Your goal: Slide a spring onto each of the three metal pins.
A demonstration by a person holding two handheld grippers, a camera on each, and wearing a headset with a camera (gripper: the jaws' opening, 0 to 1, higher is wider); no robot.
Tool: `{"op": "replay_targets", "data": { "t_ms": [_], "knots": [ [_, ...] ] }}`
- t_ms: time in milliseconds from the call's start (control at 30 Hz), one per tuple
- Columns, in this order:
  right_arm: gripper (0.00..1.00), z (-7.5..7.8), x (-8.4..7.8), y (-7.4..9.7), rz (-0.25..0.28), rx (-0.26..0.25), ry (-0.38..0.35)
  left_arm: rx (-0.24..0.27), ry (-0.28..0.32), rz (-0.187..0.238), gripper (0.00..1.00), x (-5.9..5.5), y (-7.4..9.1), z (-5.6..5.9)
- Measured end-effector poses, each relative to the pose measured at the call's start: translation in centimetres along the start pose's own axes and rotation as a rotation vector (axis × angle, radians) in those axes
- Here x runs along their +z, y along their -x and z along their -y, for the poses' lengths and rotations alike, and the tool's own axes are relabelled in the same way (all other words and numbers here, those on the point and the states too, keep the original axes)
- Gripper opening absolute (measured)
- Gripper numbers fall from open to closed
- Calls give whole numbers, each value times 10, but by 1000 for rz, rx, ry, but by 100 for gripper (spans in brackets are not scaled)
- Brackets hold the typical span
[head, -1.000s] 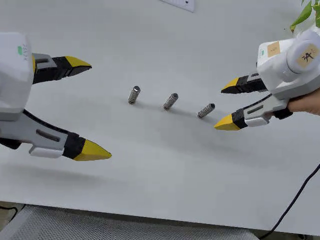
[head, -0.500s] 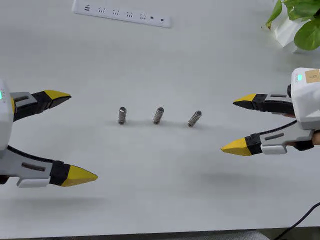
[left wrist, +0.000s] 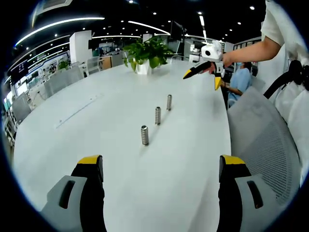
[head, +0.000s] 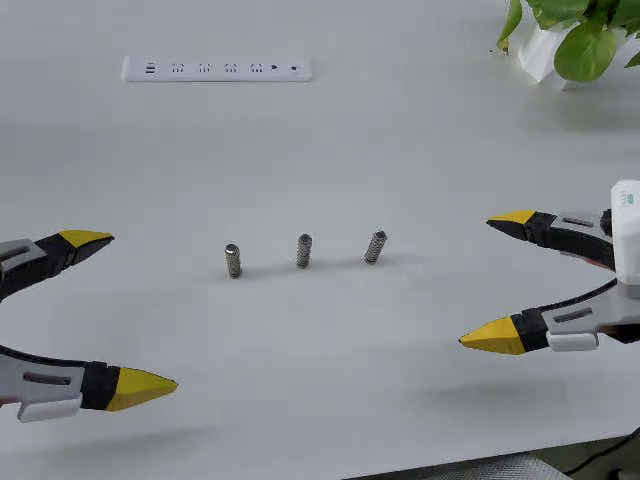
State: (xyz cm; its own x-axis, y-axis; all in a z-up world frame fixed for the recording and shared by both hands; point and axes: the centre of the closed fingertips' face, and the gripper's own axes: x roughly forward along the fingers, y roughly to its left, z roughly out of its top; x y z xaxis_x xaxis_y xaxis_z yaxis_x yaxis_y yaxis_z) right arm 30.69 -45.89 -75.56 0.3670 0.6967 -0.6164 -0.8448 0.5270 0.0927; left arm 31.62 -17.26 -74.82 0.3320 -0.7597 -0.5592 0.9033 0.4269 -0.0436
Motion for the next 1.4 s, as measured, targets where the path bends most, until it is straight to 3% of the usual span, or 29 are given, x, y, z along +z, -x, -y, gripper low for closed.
{"op": "replay_targets", "data": {
  "t_ms": [233, 433, 1400],
  "knots": [
    [99, -7, -3, 4, 34, -6, -15, 7, 8, -6, 99, -1, 1, 0],
    [99, -10, -7, 6, 30, -9, -17, 2, 4, -21, 99, -6, 1, 2],
    [98, -14, 0, 7, 33, -13, -21, -9, 9, -15, 99, -4, 1, 7]
  ]
}}
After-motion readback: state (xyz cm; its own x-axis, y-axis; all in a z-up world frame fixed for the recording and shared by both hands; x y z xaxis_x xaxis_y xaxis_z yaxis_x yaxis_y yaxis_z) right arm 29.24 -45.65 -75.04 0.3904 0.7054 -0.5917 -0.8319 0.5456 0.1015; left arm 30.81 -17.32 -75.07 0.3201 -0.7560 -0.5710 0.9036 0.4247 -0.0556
